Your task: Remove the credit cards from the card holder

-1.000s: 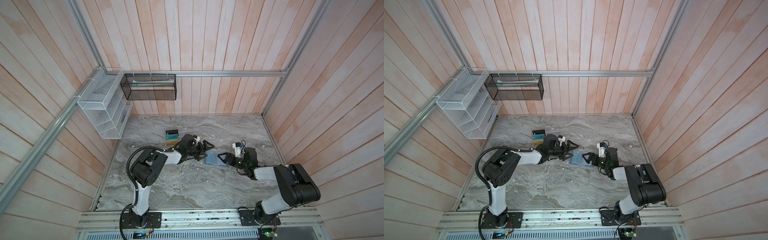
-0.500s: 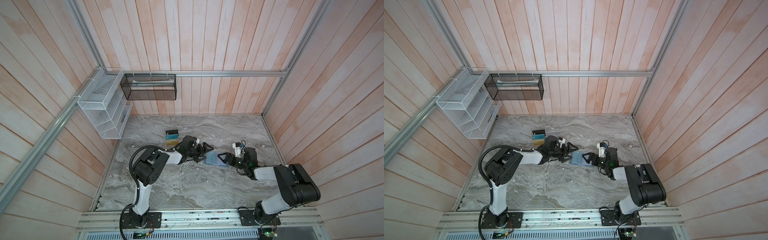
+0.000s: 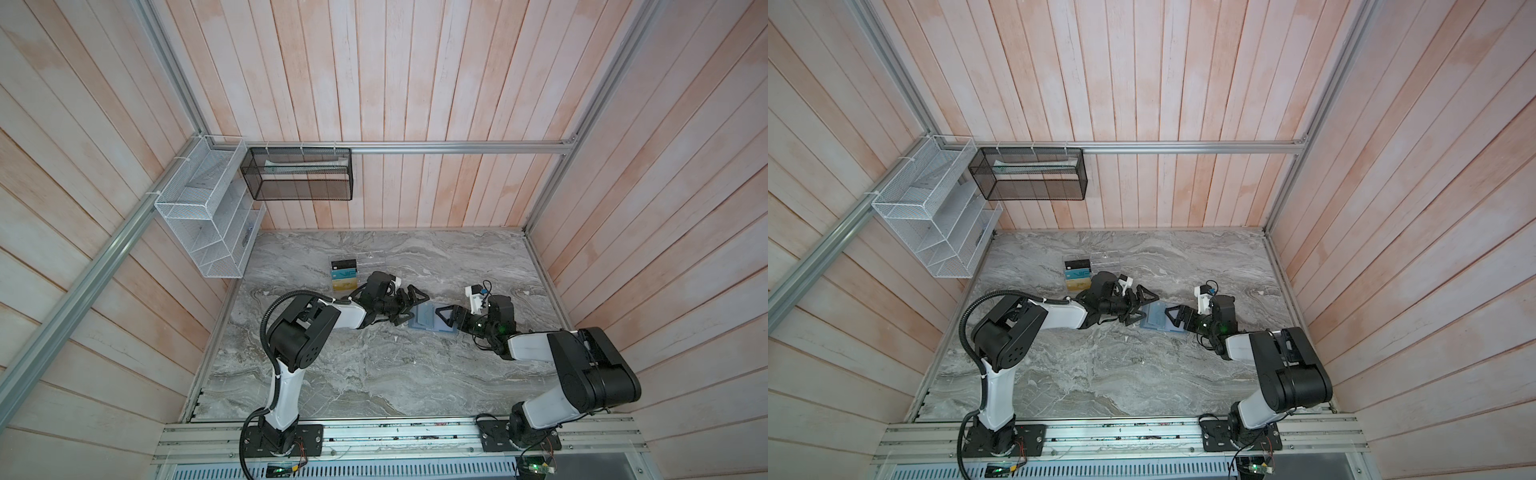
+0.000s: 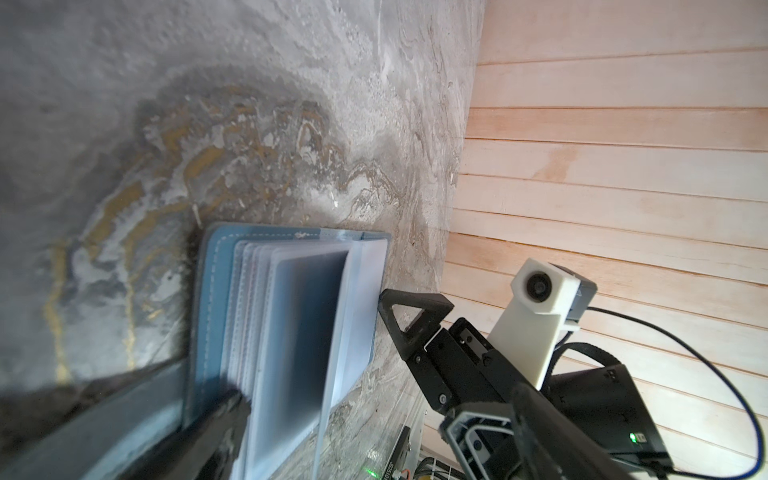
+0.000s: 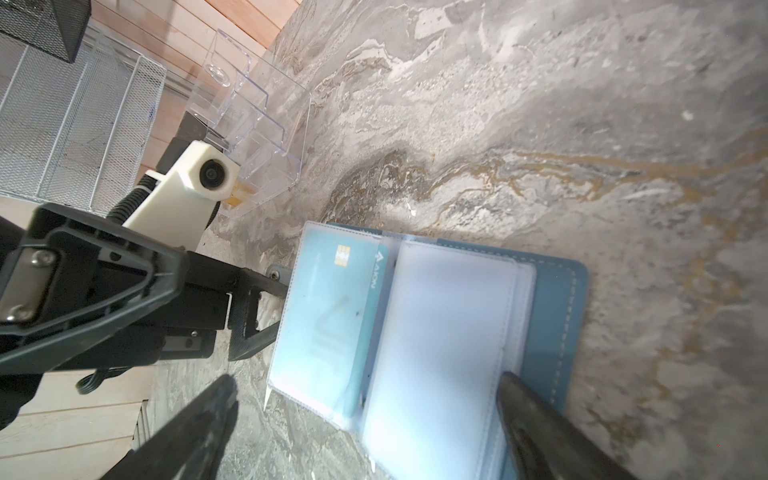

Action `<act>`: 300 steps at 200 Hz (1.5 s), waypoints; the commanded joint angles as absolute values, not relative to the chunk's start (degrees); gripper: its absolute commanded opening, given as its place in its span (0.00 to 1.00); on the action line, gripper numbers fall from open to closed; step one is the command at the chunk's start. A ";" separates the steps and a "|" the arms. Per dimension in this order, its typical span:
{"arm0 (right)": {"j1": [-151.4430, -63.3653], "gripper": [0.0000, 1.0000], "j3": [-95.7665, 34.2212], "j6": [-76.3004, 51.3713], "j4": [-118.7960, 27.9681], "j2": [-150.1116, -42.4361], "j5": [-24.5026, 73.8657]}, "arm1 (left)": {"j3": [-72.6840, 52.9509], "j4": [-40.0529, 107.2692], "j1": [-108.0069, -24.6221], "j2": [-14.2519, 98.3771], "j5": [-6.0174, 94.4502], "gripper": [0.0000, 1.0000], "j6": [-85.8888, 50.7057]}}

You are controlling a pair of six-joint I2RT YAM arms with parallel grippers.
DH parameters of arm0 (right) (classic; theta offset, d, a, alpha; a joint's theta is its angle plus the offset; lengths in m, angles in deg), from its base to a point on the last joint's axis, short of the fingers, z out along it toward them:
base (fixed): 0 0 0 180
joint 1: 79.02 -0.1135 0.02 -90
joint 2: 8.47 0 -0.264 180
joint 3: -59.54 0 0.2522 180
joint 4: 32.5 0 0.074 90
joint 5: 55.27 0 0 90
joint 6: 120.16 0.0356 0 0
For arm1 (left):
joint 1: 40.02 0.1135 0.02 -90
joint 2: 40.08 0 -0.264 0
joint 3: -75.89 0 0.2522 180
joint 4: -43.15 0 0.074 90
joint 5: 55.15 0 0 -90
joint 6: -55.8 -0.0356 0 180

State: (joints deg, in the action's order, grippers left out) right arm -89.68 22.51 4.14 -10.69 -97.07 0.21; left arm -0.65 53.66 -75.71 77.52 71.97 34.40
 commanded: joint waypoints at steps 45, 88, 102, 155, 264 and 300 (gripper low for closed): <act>-89.62 0.98 23.64 4.11 -11.79 -98.56 -0.07 | -3.49 56.88 -77.57 79.75 72.99 1.00 36.95; -89.61 0.98 23.73 4.02 -11.94 -98.30 0.02 | -4.14 57.63 -78.17 80.54 73.08 1.00 37.92; -89.63 0.98 23.67 4.03 -11.90 -98.41 -0.07 | -4.23 58.31 -78.34 80.64 73.16 1.00 38.51; -89.59 0.98 23.94 4.03 -11.95 -97.40 -0.24 | -4.54 61.98 -78.70 80.86 73.60 1.00 41.53; -90.01 0.93 24.91 3.67 -15.88 -89.54 0.65 | -7.11 62.45 -80.55 81.56 73.43 1.00 42.71; -90.19 0.85 24.50 4.87 -12.01 -94.64 -1.87 | -6.14 62.93 -80.46 81.92 73.43 1.00 43.10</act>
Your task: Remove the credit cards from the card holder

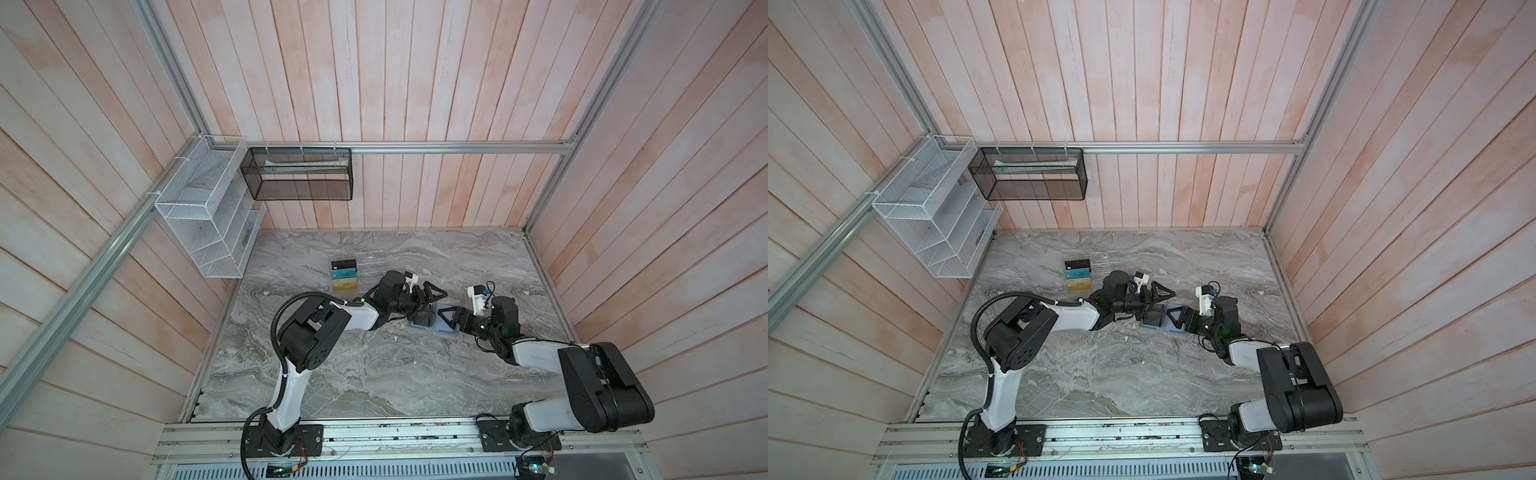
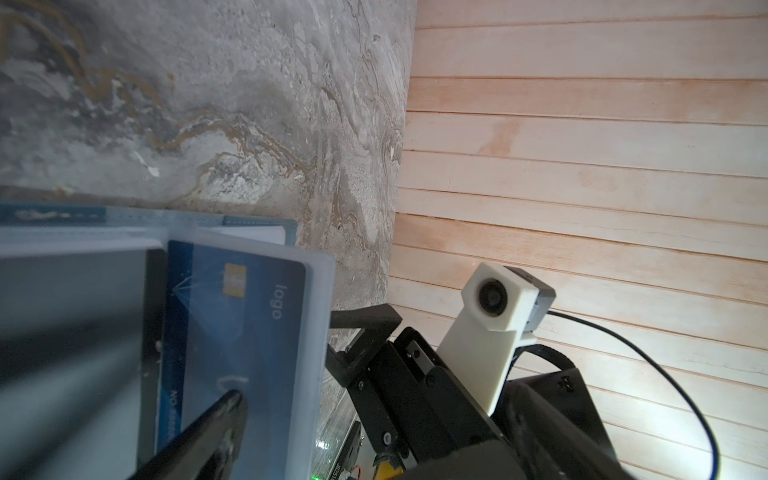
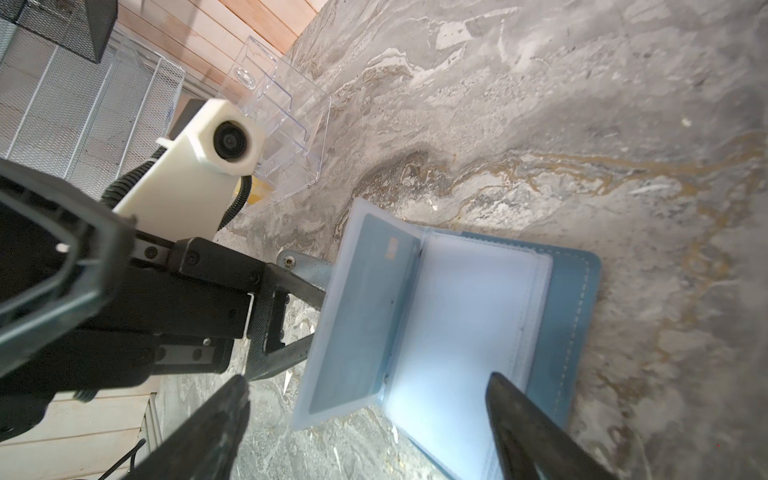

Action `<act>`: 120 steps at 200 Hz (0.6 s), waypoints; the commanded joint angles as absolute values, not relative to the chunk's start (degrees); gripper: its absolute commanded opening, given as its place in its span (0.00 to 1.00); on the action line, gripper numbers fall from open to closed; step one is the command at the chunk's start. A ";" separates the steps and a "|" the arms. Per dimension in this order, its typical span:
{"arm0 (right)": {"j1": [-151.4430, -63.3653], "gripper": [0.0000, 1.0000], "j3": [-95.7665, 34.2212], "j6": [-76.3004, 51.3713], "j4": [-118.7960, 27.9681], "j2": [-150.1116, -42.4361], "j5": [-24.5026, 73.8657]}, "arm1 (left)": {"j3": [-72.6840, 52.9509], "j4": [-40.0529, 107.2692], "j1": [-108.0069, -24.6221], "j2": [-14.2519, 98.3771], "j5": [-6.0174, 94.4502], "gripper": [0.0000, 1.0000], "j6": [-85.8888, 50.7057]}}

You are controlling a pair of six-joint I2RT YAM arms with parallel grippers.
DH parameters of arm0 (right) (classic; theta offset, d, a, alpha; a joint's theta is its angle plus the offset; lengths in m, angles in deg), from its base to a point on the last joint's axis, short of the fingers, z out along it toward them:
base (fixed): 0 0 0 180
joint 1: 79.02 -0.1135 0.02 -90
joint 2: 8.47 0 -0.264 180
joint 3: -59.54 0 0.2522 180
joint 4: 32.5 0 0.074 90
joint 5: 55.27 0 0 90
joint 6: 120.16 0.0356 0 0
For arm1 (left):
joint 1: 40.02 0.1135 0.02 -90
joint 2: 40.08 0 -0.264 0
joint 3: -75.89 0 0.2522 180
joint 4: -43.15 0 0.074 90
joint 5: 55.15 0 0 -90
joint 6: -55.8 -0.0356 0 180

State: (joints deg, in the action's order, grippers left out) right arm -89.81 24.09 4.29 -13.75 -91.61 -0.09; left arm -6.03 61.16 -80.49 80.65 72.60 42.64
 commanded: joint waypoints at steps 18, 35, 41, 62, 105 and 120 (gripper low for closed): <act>-90.44 0.81 24.86 5.69 -10.12 -96.11 -2.15 | -5.61 63.14 -80.42 81.69 73.42 1.00 43.06; -90.63 0.77 25.04 5.94 -9.79 -96.43 -2.35 | -5.80 63.51 -80.45 81.93 73.51 1.00 43.31; -90.68 0.76 25.11 5.96 -9.74 -96.30 -2.36 | -5.98 63.46 -80.45 82.03 73.60 1.00 43.28; -90.62 0.74 25.39 5.89 -10.18 -95.12 -2.23 | -6.51 63.15 -80.59 82.44 73.69 1.00 43.28; -90.63 0.69 24.51 4.71 -11.88 -95.77 -1.32 | -6.09 63.23 -80.54 82.18 73.78 1.00 43.21; -90.64 0.67 24.26 4.89 -11.47 -96.51 -1.43 | -5.77 63.23 -80.46 81.92 73.87 1.00 43.20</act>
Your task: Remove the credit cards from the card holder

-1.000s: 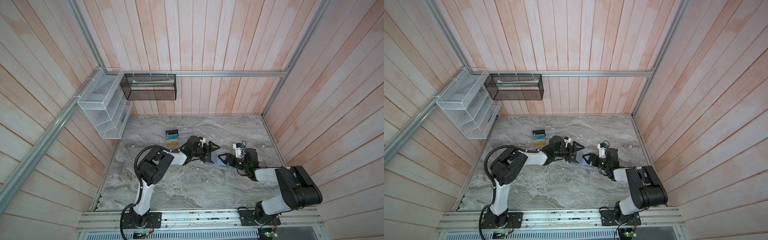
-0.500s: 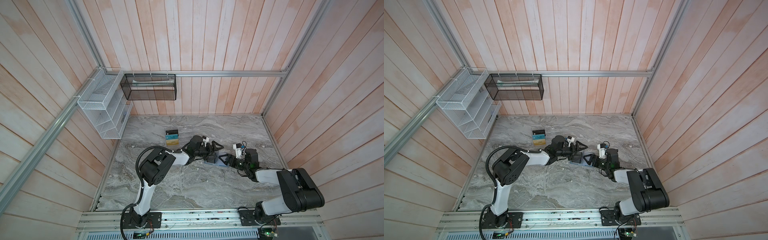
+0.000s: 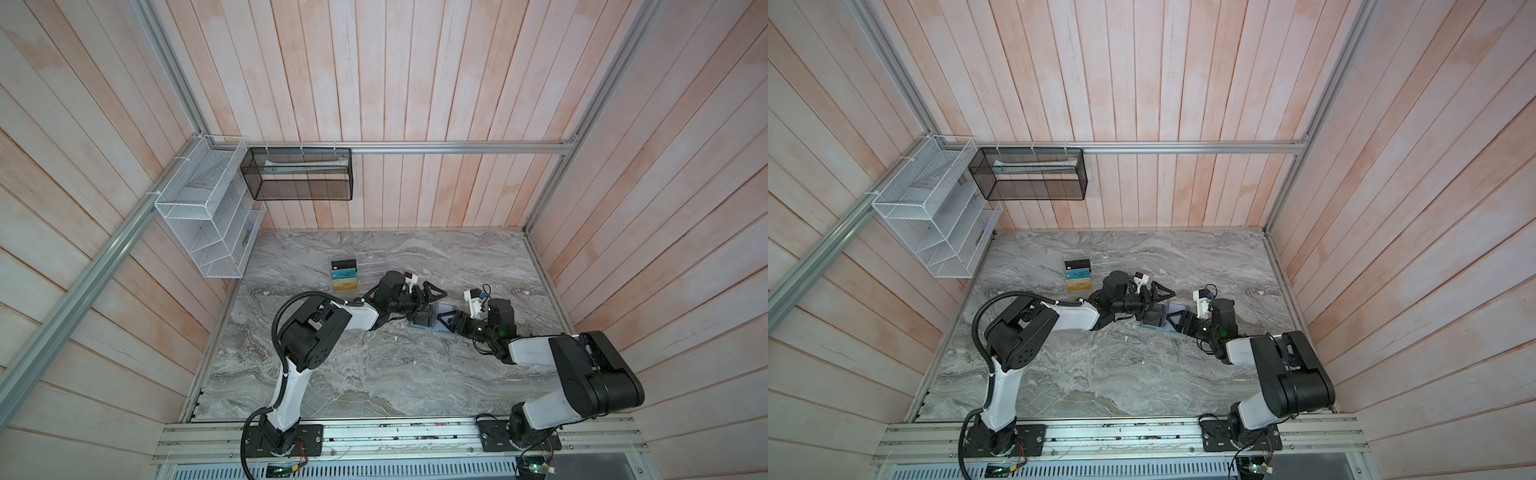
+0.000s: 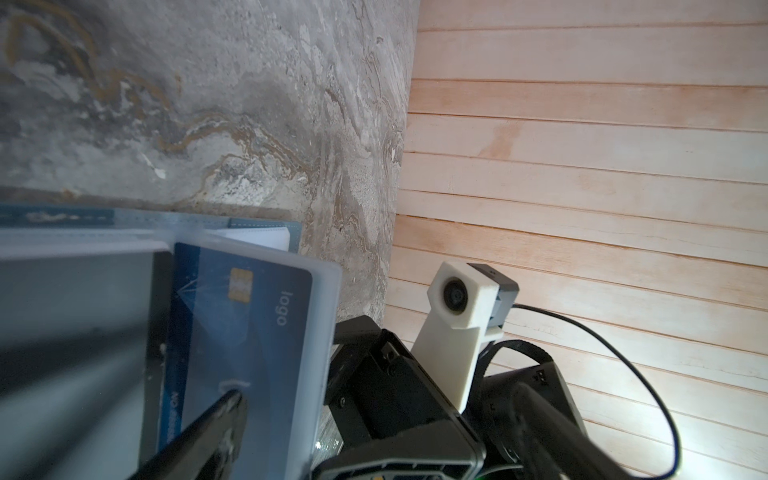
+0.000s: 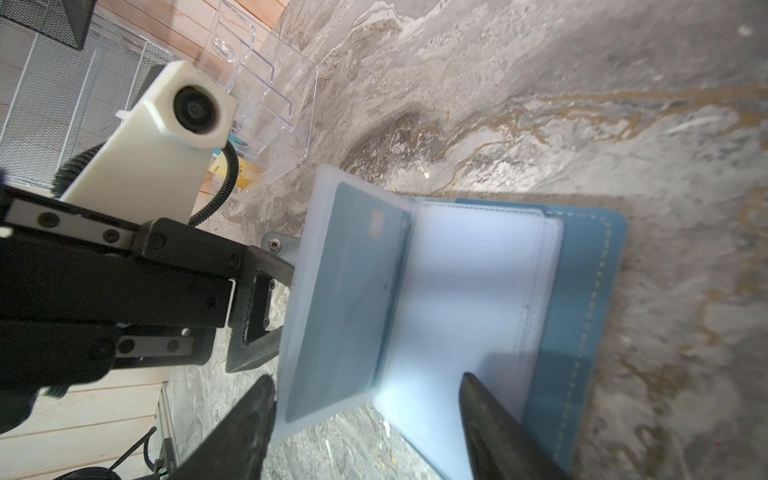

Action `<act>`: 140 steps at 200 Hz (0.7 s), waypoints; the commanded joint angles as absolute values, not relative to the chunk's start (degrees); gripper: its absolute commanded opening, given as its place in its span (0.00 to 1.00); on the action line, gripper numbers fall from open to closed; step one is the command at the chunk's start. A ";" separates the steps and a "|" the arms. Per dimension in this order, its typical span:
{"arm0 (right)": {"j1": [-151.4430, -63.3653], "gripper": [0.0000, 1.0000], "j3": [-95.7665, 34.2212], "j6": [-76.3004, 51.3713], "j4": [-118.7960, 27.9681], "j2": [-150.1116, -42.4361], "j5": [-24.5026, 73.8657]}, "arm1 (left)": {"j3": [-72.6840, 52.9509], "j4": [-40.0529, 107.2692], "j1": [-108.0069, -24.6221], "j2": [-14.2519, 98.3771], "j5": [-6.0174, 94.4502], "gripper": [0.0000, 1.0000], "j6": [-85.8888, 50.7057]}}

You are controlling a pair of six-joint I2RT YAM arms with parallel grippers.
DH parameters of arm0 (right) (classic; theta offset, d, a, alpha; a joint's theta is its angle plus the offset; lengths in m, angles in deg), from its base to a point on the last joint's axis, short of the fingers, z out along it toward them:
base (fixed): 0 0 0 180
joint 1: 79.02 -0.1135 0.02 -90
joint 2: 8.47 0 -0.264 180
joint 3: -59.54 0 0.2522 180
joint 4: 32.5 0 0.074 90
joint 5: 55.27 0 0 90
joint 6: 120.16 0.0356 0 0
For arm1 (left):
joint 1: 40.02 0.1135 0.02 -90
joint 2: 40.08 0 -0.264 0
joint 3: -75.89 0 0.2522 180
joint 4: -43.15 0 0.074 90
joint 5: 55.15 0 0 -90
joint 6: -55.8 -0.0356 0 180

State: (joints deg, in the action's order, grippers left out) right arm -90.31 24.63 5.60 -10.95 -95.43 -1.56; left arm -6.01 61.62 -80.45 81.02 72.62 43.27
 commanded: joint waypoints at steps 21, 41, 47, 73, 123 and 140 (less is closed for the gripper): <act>-90.65 0.65 24.22 5.08 -10.90 -96.92 -1.65 | -5.38 62.96 -80.21 81.57 73.87 1.00 42.97; -90.62 0.63 23.98 4.85 -11.41 -96.98 -1.58 | -4.52 63.29 -79.63 80.92 73.96 1.00 42.97; -90.66 0.62 23.98 4.77 -11.42 -96.91 -1.54 | -4.03 63.44 -79.41 80.64 73.87 1.00 42.93; -90.65 0.58 23.65 4.64 -11.31 -97.62 -1.69 | -3.13 62.98 -78.65 79.88 74.20 1.00 42.22; -90.63 0.54 23.82 5.04 -11.65 -96.08 -1.62 | -0.09 63.85 -76.90 79.01 74.35 1.00 41.84; -90.65 0.53 23.94 4.57 -12.77 -94.56 -0.73 | 0.27 64.25 -76.78 79.23 74.48 1.00 41.90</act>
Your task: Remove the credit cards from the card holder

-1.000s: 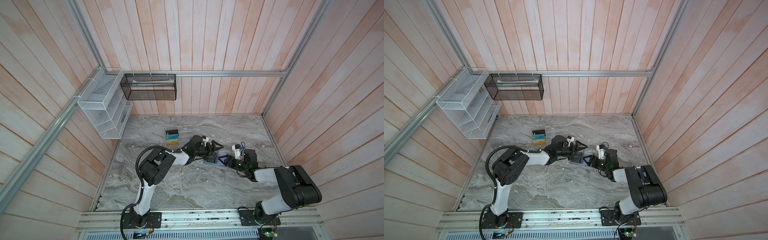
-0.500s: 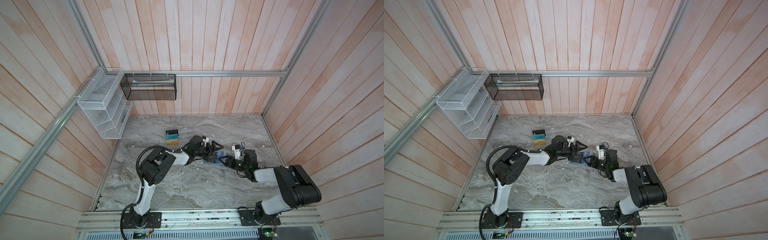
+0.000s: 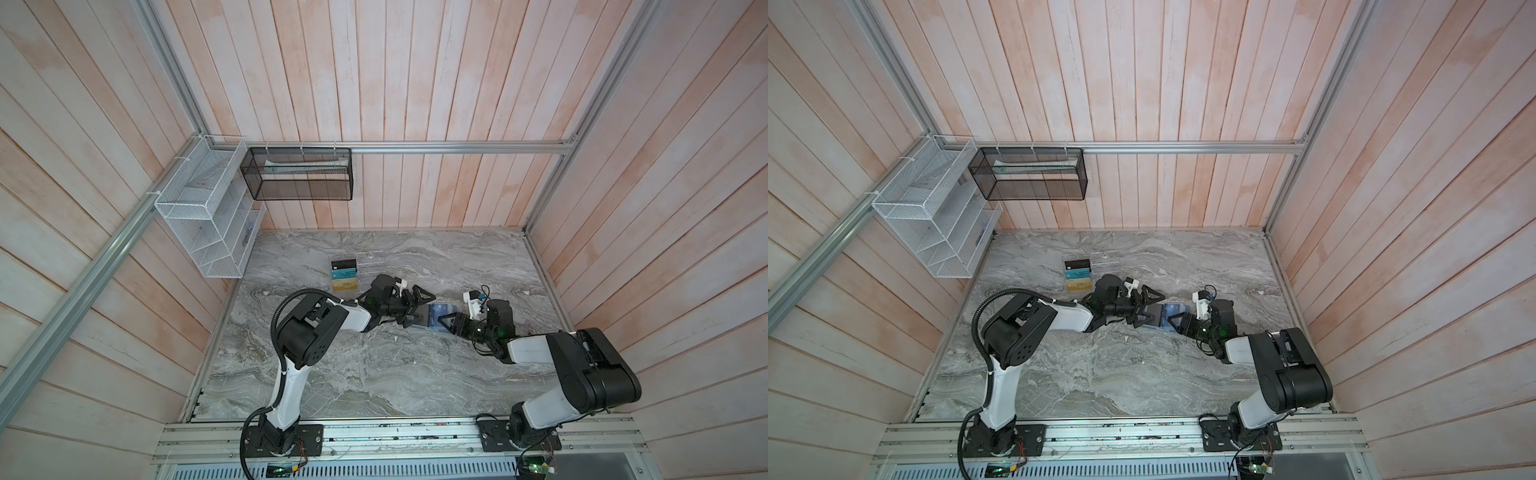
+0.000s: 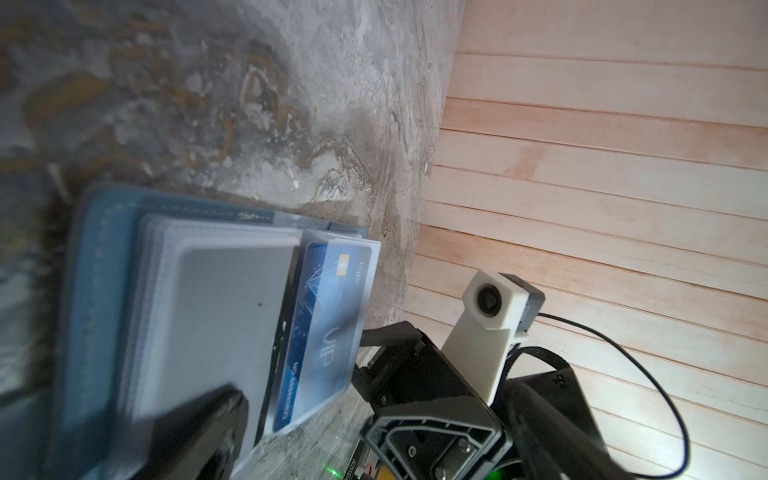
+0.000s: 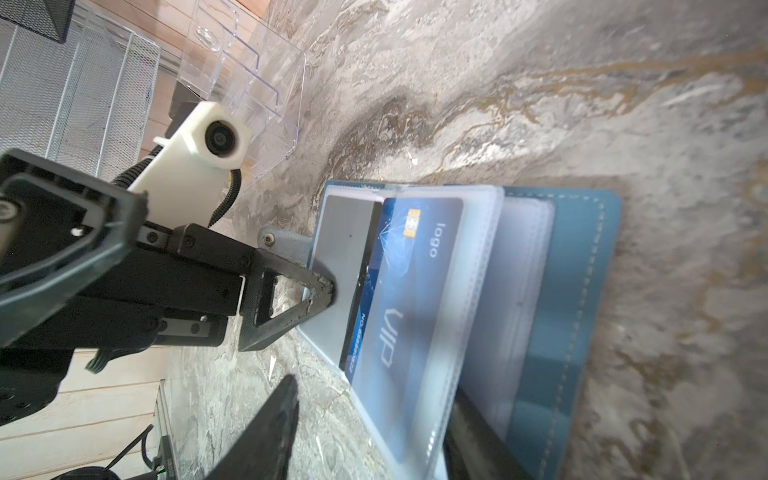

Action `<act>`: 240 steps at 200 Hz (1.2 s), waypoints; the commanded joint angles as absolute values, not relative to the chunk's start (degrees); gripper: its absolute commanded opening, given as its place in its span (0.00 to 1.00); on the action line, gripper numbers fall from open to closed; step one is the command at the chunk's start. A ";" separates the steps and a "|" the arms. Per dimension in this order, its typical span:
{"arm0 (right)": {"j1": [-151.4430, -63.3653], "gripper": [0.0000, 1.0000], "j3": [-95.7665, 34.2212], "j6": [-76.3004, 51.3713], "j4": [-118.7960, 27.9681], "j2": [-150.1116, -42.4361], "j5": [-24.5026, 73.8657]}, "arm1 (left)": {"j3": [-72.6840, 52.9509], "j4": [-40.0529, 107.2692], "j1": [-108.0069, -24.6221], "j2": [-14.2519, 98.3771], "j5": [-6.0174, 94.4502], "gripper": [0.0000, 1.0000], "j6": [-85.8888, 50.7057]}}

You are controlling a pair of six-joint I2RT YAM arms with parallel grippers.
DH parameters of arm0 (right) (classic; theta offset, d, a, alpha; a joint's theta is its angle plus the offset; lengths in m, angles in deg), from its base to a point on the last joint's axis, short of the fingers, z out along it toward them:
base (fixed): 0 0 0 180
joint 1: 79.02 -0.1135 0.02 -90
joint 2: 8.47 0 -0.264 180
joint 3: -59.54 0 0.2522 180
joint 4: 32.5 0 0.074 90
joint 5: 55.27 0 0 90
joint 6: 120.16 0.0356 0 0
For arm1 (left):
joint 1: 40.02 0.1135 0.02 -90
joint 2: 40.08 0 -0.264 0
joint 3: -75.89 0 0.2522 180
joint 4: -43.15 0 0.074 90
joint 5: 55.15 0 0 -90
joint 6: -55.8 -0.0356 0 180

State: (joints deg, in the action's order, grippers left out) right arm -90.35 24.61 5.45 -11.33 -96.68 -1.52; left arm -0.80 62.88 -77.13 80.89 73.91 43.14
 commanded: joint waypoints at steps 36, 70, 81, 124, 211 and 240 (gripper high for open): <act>-90.54 0.48 22.74 3.85 -13.98 -95.68 0.10 | -1.13 64.37 -77.20 79.85 74.91 1.00 42.09; -90.36 0.47 21.43 2.44 -16.78 -96.59 3.43 | -1.41 64.23 -77.37 80.04 75.27 1.00 42.09; -90.13 0.47 21.16 1.50 -18.01 -96.05 4.69 | -1.11 64.22 -77.33 80.07 75.27 1.00 41.96; -87.88 0.47 21.21 0.32 -20.17 -93.36 4.74 | -0.57 64.88 -77.30 80.49 75.41 1.00 42.09; -87.48 0.47 18.95 3.95 -13.95 -97.53 -1.81 | -0.95 66.09 -77.42 80.77 75.89 1.00 43.11; -87.51 0.46 19.20 5.41 -10.34 -101.34 -3.49 | -1.56 65.70 -77.15 81.15 76.45 1.00 42.82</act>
